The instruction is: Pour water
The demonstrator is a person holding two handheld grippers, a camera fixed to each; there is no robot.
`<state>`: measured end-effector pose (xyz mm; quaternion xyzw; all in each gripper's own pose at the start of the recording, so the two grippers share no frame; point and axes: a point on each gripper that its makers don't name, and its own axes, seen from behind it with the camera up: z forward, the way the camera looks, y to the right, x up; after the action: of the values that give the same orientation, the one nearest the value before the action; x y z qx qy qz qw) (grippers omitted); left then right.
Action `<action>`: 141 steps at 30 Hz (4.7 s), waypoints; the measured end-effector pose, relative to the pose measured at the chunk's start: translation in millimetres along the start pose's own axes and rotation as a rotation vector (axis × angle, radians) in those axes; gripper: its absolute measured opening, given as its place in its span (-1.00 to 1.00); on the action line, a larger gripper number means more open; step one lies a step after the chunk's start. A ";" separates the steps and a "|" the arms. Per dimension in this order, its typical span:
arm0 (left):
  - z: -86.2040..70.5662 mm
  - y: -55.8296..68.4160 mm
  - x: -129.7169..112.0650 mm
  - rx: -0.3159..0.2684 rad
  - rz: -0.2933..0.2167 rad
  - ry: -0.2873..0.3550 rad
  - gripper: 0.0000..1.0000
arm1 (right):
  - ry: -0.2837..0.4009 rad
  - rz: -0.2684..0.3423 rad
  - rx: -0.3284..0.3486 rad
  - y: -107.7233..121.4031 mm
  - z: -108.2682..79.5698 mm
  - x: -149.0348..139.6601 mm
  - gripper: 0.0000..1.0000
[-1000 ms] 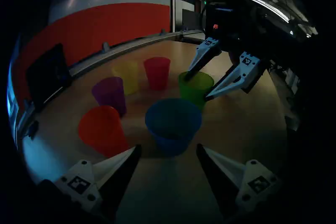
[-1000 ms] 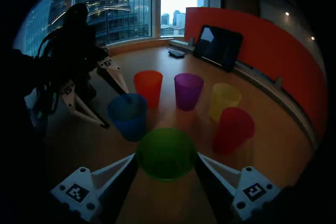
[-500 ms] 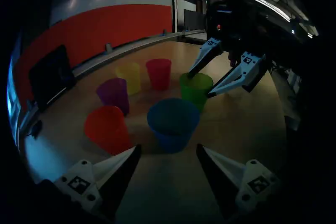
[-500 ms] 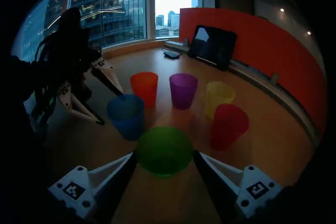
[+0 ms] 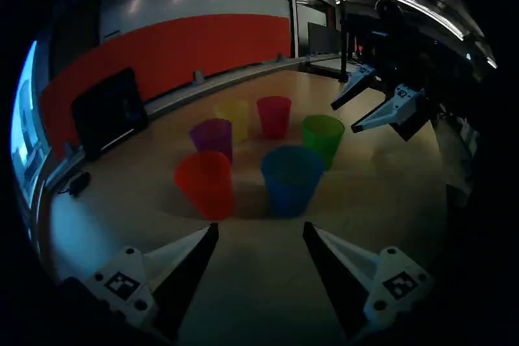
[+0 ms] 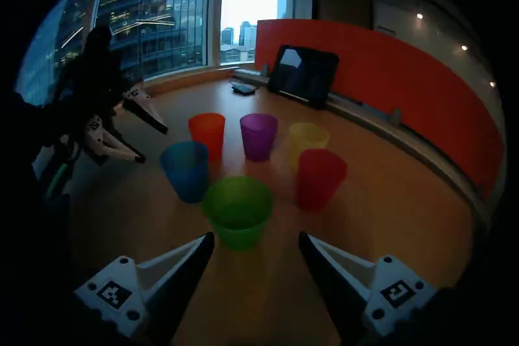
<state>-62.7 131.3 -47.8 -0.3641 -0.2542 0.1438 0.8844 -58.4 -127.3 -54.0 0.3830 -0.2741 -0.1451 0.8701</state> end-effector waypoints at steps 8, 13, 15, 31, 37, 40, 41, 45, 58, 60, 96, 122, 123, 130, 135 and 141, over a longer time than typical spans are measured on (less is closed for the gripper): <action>-24.9 -21.6 1.9 0.093 -0.047 0.044 0.95 | 0.058 0.042 -0.089 15.9 -26.8 7.2 1.00; -34.9 -33.0 8.9 0.141 -0.076 0.080 0.95 | 0.095 0.063 -0.131 21.0 -36.0 15.4 1.00; -37.9 -38.3 12.4 0.162 -0.087 0.096 0.94 | 0.111 0.070 -0.149 23.3 -38.5 19.6 1.00; -67.8 -84.4 48.6 0.369 -0.132 0.272 0.95 | 0.295 0.149 -0.372 65.3 -57.5 67.1 1.00; -78.3 -98.2 61.7 0.449 -0.159 0.347 0.94 | 0.368 0.168 -0.508 87.3 -68.9 75.6 1.00; -84.4 -102.2 70.2 0.486 -0.169 0.388 0.95 | 0.400 0.174 -0.571 95.8 -76.0 78.4 1.00; -86.6 -103.2 73.2 0.499 -0.173 0.403 0.95 | 0.411 0.175 -0.590 98.2 -78.5 79.4 1.00; -91.7 -104.9 81.7 0.534 -0.196 0.455 0.94 | 0.459 0.186 -0.670 107.1 -90.2 83.4 1.00; -110.1 -116.7 91.9 0.658 -0.250 0.537 0.94 | 0.592 0.252 -0.833 122.5 -128.8 94.4 1.00; -113.6 -118.7 92.9 0.675 -0.262 0.544 0.94 | 0.606 0.263 -0.840 122.3 -132.4 95.3 1.00; -98.7 -119.7 45.1 0.789 -0.268 0.570 0.94 | 0.580 0.286 -0.883 107.2 -146.5 75.8 1.00; -88.2 -122.5 19.7 0.763 -0.274 0.558 0.94 | 0.567 0.298 -0.909 107.2 -153.1 70.6 1.00; -87.9 -122.9 19.2 0.760 -0.279 0.559 0.94 | 0.567 0.298 -0.910 107.2 -153.2 70.7 0.99; -82.2 -124.5 15.3 0.752 -0.291 0.548 0.94 | 0.568 0.304 -0.912 107.1 -153.3 71.1 0.99; -79.8 -126.1 13.6 0.750 -0.297 0.534 0.94 | 0.567 0.303 -0.916 106.8 -154.6 70.5 1.00; -79.2 -126.4 14.4 0.748 -0.297 0.534 0.94 | 0.569 0.305 -0.916 107.5 -155.8 69.5 1.00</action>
<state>1.8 4.8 -0.2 -0.0050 0.0016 -0.0007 1.0000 94.0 3.5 -35.1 -0.0539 0.0100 -0.0126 0.9984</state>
